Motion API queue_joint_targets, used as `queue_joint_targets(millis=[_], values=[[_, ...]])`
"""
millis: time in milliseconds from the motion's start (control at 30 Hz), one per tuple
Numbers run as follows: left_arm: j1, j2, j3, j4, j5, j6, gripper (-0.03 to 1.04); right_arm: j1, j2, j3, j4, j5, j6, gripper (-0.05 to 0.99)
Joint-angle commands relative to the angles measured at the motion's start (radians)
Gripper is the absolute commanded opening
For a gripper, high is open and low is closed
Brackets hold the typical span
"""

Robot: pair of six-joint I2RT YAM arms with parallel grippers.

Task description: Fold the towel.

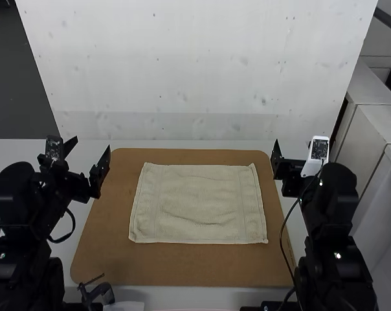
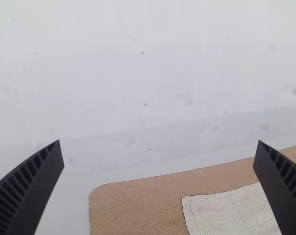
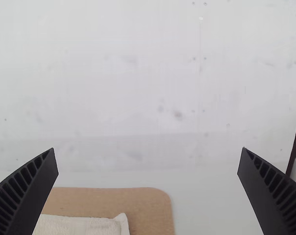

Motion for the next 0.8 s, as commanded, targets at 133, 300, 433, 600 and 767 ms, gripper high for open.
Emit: queue_joint_targets(millis=[133,300,433,600,767], values=[[-0.001,0.000,0.008,-0.016,-0.173,-0.082,0.97,0.002,-0.020,0.014,-0.030,-0.124,0.160,0.96],[0.001,0.000,0.008,-0.016,-0.173,-0.082,0.97,0.002,-0.020,0.014,-0.032,-0.124,0.160,0.96],[-0.002,0.000,0.008,-0.016,-0.174,-0.081,0.97,0.002,-0.020,0.014,-0.030,-0.121,0.160,0.96],[-0.005,-0.004,0.015,-0.020,-0.173,-0.067,0.97,0.004,-0.021,0.018,-0.038,-0.124,0.155,0.96],[-0.005,0.026,0.127,-0.094,-0.144,-0.068,0.97,0.010,0.022,0.101,-0.101,-0.150,0.155,0.96]])
